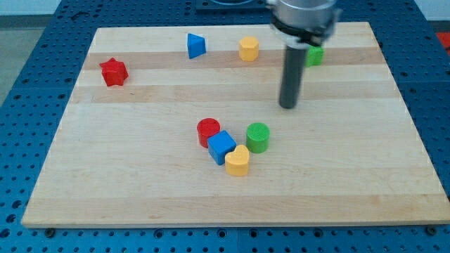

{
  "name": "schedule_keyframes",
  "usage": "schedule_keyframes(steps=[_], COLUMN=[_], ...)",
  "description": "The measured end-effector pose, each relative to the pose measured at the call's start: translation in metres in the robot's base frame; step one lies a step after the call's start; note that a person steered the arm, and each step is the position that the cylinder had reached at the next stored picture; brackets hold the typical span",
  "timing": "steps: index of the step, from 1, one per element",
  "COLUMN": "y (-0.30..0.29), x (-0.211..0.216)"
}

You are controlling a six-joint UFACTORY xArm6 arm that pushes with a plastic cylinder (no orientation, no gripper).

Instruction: Slide the green circle closer to the blue cube

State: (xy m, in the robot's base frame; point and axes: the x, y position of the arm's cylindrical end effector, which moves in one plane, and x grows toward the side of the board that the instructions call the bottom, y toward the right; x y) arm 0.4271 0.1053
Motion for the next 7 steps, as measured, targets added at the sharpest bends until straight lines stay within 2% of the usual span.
schedule_keyframes(steps=[1,2,3,4,5,6,7], y=[0.031,0.037,0.035,-0.014,-0.031,-0.035,-0.004], x=[0.049,0.074,0.074,0.051,0.05,0.05,0.05])
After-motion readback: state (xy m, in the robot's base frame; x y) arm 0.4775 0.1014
